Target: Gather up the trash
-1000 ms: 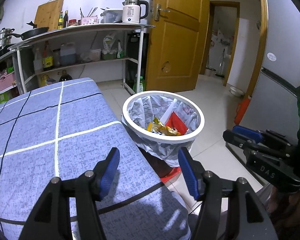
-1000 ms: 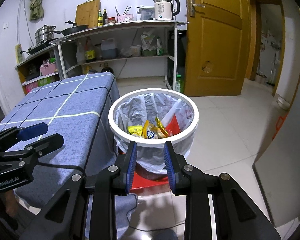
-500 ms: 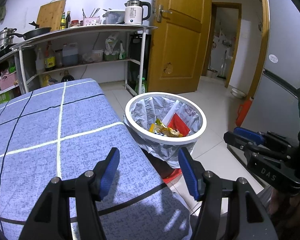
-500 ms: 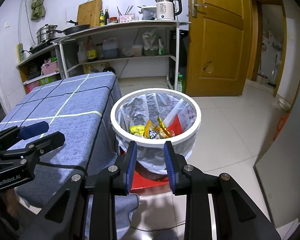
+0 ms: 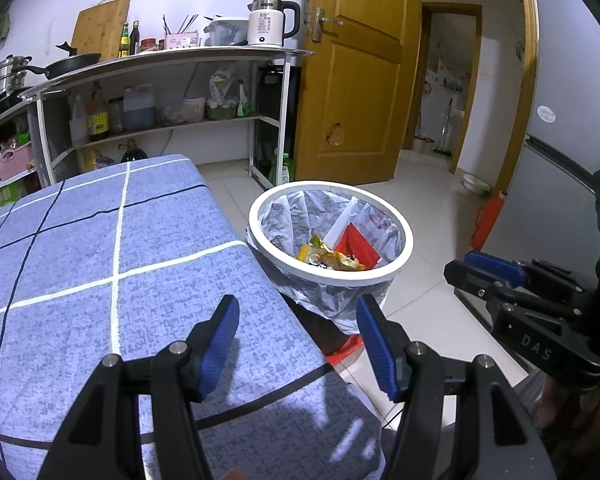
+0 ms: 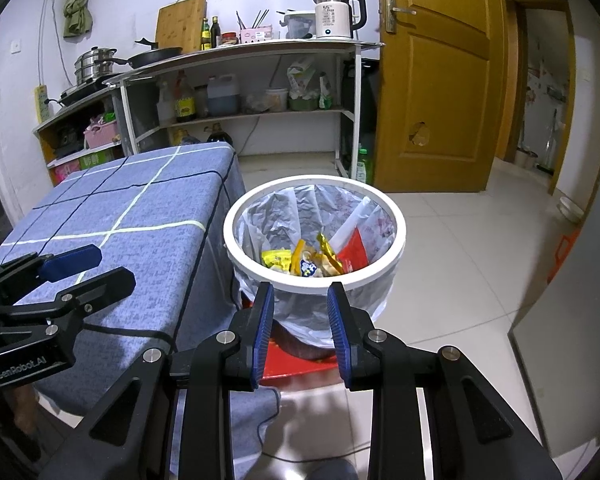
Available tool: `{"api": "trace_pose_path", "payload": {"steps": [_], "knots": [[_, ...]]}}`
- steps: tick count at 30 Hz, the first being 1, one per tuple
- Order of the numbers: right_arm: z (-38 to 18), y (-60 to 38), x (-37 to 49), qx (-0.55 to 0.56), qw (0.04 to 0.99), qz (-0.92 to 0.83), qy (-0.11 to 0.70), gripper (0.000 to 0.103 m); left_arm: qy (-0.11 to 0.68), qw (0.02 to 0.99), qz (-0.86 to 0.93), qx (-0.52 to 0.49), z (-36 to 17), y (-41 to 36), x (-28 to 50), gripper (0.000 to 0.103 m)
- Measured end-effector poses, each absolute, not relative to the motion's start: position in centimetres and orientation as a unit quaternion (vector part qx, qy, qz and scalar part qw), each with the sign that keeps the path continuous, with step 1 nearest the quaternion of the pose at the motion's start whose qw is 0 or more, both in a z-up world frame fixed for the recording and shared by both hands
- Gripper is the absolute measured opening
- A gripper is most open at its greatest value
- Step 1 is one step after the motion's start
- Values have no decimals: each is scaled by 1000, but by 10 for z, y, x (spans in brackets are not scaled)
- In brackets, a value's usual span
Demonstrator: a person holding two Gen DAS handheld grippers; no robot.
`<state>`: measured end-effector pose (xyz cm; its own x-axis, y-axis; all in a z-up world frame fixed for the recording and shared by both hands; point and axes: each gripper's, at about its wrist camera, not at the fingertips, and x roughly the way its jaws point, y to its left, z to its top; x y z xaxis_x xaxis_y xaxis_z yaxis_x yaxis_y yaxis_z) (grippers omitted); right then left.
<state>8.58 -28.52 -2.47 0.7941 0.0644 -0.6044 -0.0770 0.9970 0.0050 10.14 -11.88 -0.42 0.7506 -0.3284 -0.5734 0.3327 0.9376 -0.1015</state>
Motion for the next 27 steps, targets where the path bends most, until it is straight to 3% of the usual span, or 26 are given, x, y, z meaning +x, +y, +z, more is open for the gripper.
{"api": "trace_pose_path", "payload": {"steps": [27], "knots": [[-27, -286, 86, -10, 947, 41, 320, 29, 297, 938, -178, 4, -5, -119, 101, 63]]}}
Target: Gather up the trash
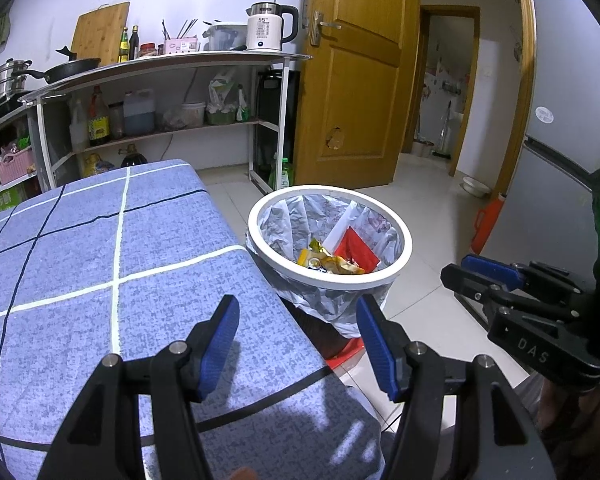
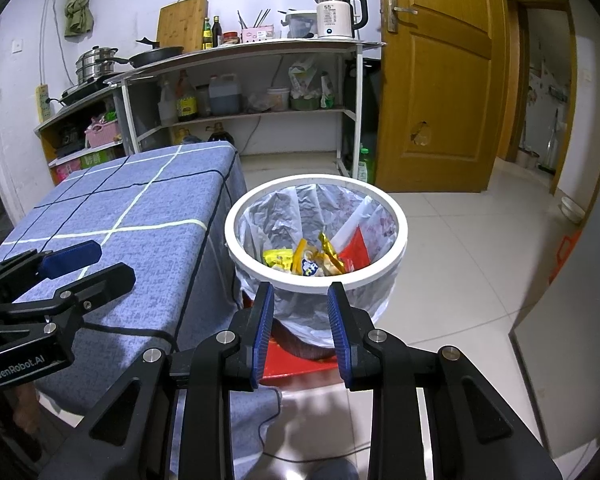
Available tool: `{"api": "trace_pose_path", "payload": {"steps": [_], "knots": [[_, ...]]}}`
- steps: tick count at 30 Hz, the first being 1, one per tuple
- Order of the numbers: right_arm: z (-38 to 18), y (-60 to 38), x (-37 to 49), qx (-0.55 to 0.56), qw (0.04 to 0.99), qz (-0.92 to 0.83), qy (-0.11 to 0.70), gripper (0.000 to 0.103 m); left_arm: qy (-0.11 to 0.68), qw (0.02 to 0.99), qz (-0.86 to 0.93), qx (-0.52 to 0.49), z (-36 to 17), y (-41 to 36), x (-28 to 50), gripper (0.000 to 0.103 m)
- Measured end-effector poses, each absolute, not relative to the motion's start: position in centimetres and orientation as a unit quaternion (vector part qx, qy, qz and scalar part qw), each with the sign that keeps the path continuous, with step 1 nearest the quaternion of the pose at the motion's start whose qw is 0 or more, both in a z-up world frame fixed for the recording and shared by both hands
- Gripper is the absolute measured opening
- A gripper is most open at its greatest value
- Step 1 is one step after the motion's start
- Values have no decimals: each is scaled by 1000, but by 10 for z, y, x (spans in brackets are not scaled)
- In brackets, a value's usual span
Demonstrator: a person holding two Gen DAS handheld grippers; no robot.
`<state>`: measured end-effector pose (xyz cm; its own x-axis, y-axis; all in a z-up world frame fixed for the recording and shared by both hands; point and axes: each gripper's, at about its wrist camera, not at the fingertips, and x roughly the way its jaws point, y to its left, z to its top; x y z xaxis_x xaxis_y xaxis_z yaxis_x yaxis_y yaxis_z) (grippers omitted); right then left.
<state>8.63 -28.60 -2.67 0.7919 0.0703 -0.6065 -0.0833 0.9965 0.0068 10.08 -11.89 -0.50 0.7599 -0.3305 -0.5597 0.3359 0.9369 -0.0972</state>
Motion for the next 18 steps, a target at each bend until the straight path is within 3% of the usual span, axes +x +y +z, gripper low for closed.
{"api": "trace_pose_path", "payload": {"steps": [18], "knots": [[-26, -287, 87, -10, 946, 42, 321, 29, 297, 941, -164, 11, -8, -120, 102, 63]]}}
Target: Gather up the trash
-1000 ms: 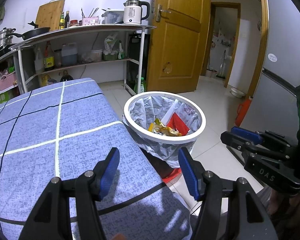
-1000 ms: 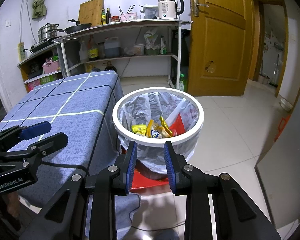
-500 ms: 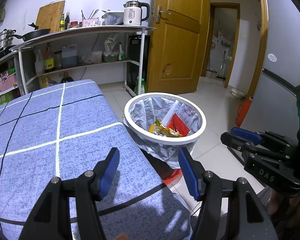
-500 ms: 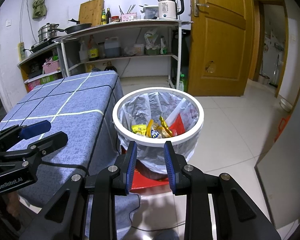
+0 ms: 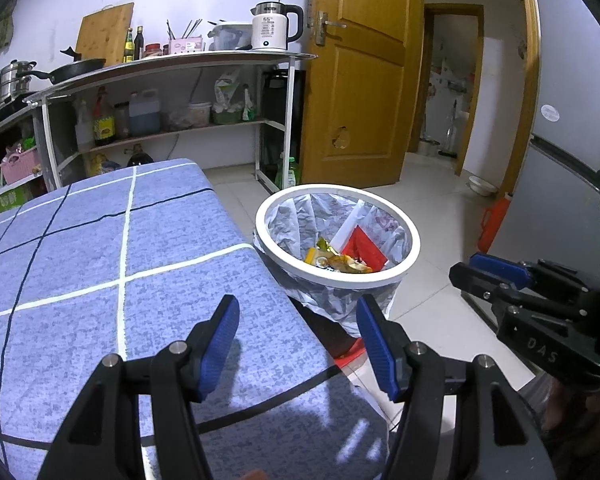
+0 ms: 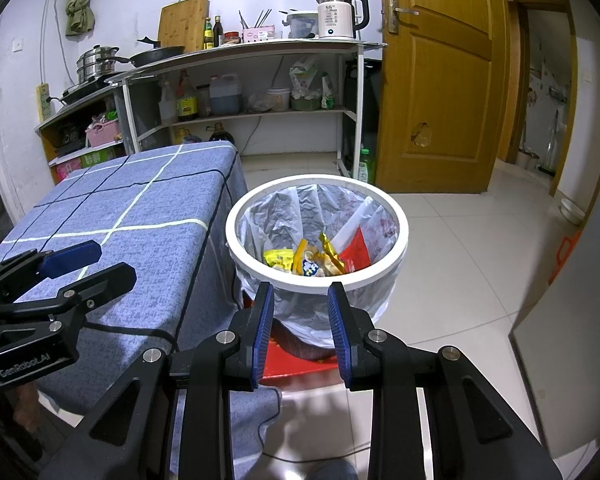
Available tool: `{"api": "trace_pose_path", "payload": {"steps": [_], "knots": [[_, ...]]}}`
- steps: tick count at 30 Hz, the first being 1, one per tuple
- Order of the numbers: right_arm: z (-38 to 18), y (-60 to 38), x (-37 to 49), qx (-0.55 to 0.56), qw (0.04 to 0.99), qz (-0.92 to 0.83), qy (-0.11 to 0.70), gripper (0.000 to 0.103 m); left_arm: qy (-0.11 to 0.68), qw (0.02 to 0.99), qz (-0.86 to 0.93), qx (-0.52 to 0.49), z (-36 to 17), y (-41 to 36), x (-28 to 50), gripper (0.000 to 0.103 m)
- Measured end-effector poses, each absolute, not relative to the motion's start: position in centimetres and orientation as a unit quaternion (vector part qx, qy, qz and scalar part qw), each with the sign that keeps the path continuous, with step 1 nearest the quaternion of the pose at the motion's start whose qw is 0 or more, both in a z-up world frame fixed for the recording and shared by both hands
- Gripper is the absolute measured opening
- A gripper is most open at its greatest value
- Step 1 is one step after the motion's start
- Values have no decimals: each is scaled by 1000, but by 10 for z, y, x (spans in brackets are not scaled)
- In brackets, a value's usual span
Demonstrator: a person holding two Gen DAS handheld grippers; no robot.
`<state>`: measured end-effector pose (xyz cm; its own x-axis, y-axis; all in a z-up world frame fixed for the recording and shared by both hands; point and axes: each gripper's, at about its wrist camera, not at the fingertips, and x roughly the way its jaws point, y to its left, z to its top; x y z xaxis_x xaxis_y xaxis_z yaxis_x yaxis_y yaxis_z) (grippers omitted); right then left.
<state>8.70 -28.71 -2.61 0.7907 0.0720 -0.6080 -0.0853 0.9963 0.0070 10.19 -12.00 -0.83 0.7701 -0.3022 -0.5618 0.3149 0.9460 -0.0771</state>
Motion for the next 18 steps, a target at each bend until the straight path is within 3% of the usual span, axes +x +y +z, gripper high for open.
{"api": "trace_pose_path", "payload": {"steps": [18], "knots": [[-26, -288, 87, -13, 947, 42, 318, 29, 294, 943, -155, 13, -11, -124, 101, 63]]}}
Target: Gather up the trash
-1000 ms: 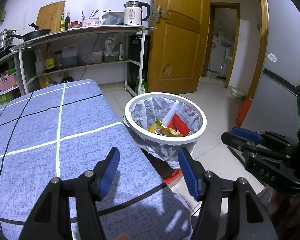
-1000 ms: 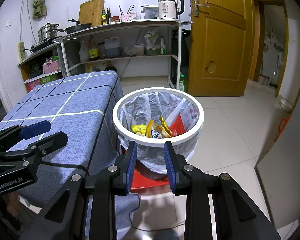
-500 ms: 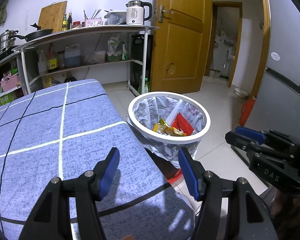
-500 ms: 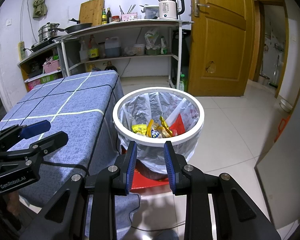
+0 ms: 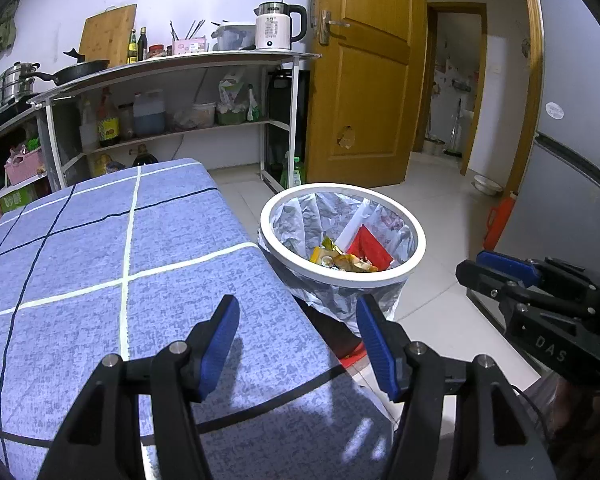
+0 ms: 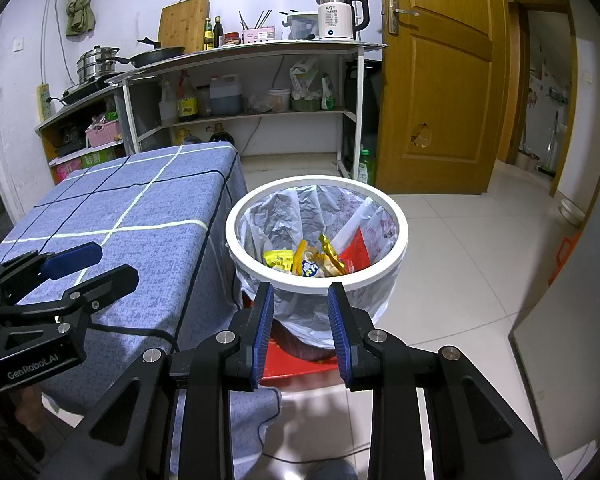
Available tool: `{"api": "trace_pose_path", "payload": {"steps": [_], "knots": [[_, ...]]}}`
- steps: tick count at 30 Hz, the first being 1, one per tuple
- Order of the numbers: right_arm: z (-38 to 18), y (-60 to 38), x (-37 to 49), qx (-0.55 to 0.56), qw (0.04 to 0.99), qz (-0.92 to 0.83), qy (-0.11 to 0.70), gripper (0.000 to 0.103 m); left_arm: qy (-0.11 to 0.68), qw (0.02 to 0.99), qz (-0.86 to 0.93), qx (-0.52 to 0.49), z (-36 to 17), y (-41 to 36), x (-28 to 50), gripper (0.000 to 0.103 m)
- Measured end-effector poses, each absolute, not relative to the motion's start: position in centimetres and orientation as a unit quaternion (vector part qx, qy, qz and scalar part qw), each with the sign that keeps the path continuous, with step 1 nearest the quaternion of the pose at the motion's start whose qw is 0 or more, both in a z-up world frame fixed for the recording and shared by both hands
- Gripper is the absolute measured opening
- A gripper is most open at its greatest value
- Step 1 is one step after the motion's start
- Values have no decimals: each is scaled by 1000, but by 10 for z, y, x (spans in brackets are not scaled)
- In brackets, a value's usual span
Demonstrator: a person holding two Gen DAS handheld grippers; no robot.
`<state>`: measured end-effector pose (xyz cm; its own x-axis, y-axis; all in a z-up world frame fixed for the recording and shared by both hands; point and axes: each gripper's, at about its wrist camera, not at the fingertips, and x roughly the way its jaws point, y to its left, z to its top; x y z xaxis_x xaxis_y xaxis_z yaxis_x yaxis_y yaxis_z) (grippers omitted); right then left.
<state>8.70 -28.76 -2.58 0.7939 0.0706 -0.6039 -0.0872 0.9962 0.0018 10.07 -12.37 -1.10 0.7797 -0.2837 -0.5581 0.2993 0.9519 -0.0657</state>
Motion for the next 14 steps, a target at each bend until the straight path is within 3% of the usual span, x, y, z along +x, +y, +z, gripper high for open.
{"api": "trace_pose_path", "payload": {"steps": [14], "knots": [[-28, -289, 89, -17, 947, 45, 317, 29, 296, 942, -156, 8, -11, -123, 101, 63]]}}
